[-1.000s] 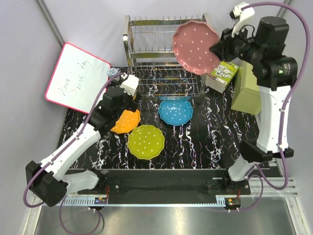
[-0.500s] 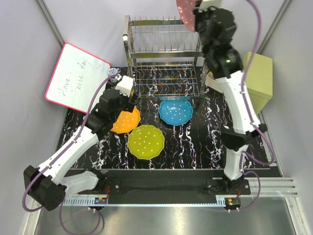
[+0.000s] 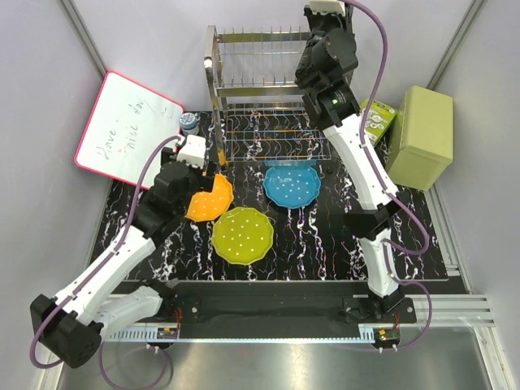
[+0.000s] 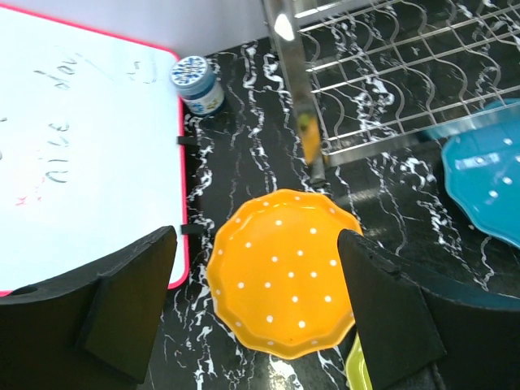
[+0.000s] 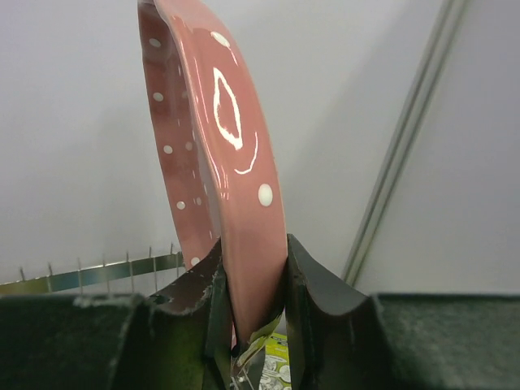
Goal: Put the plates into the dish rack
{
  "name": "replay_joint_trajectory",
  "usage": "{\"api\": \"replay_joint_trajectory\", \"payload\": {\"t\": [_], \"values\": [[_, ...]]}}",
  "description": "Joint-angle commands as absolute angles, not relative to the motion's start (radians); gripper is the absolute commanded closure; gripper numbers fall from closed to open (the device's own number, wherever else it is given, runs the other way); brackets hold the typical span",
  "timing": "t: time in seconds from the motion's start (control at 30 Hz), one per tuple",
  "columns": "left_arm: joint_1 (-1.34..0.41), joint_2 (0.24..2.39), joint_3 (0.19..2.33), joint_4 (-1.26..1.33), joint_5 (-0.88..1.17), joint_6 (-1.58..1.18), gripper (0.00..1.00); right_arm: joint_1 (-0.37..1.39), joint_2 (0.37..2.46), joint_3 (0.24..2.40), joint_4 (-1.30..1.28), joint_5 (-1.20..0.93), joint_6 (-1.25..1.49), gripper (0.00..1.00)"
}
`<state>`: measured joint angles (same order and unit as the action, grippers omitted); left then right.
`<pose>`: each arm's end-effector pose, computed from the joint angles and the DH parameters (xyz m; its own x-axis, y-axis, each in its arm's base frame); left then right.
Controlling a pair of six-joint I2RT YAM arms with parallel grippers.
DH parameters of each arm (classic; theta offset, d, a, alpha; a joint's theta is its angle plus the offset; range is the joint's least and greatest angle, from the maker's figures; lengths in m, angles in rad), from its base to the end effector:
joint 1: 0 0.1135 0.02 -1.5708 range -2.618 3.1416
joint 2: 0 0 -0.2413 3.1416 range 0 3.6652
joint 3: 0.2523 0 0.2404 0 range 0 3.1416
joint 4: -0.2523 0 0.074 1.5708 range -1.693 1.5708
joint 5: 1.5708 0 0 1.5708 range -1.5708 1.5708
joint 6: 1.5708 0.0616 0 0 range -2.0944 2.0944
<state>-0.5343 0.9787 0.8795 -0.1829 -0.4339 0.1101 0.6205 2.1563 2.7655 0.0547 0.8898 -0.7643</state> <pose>0.2263 -0.1038 0.3142 -0.2255 0.2493 -0.9418 0.1402 0.9649 0.2219 0.3522 0.1929 0.5665 0.2707 -0.3421 -0.8998 0.4421 0.8745 -0.1994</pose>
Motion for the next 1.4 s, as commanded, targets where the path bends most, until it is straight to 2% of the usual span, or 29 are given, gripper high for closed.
{"api": "replay_joint_trajectory", "payload": {"t": [0.0,0.23,0.4,0.7,1.37], "values": [[-0.529,0.925,0.851,-0.098,-0.506,0.091,0.13,0.618,2.094,2.816,0.233,0.898,-0.754,1.00],[-0.529,0.867,0.816,-0.089,-0.463,0.043,0.13,0.569,1.970,2.673,-0.085,0.801,-0.581,1.00],[-0.529,0.824,0.781,-0.080,-0.451,0.009,0.13,0.525,2.002,2.770,-0.270,0.729,-0.530,1.00],[-0.529,0.798,0.732,-0.081,-0.417,-0.023,0.13,0.471,1.967,2.689,-0.314,0.683,-0.449,1.00],[-0.529,0.836,0.713,-0.067,-0.382,-0.044,0.12,0.471,2.088,2.750,-0.364,0.770,-0.379,1.00]]}}
